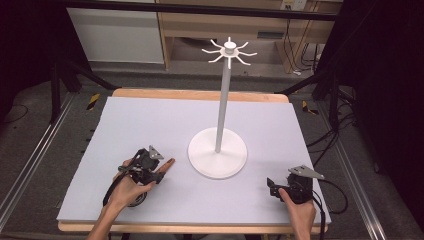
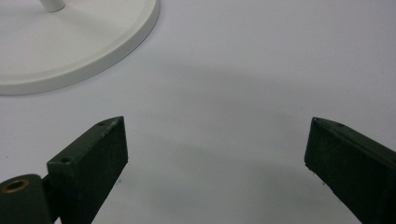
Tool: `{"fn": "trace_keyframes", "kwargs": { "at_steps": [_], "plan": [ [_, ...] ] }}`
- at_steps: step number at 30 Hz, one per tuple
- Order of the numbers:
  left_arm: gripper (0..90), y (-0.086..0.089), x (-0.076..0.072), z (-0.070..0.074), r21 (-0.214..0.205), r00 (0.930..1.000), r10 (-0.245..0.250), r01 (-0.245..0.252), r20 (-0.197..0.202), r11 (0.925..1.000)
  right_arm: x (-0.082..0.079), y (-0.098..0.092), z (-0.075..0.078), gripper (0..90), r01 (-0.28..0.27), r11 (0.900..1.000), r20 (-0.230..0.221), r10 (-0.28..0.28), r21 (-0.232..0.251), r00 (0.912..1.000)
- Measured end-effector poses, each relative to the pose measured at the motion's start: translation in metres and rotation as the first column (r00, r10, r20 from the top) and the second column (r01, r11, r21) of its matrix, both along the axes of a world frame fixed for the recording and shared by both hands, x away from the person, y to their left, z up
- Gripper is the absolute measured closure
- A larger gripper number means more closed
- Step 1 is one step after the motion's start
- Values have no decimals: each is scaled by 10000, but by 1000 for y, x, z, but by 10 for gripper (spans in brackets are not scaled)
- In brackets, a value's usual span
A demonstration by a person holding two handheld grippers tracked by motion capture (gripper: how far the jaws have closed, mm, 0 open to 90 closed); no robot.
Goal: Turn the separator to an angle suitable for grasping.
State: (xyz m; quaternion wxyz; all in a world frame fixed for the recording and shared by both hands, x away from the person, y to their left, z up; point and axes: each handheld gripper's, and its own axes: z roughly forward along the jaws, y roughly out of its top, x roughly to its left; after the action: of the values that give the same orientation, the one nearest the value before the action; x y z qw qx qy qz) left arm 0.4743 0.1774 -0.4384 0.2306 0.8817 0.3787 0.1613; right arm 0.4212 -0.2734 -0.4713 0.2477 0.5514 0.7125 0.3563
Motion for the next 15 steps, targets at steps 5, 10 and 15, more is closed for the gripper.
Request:
{"fn": "trace_keyframes", "kwargs": {
  "at_steps": [5, 10, 15],
  "plan": [
    [589, -9, 10, 1, 323, 9998, -152, 156, -144, 9994, 0, 0, 0, 66, 52, 10000, -42, -52, -3, 10000],
    [606, -12, 17, -2, 495, 9988, -149, 172, -460, 9986, 0, -2, 0, 67, 74, 9999, -87, -73, 91, 9999],
    [633, -13, 22, -8, 680, 9961, -144, 203, -869, 9975, 1, -3, 0, 67, 79, 10000, -62, -79, 2, 9999]
  ]
}}
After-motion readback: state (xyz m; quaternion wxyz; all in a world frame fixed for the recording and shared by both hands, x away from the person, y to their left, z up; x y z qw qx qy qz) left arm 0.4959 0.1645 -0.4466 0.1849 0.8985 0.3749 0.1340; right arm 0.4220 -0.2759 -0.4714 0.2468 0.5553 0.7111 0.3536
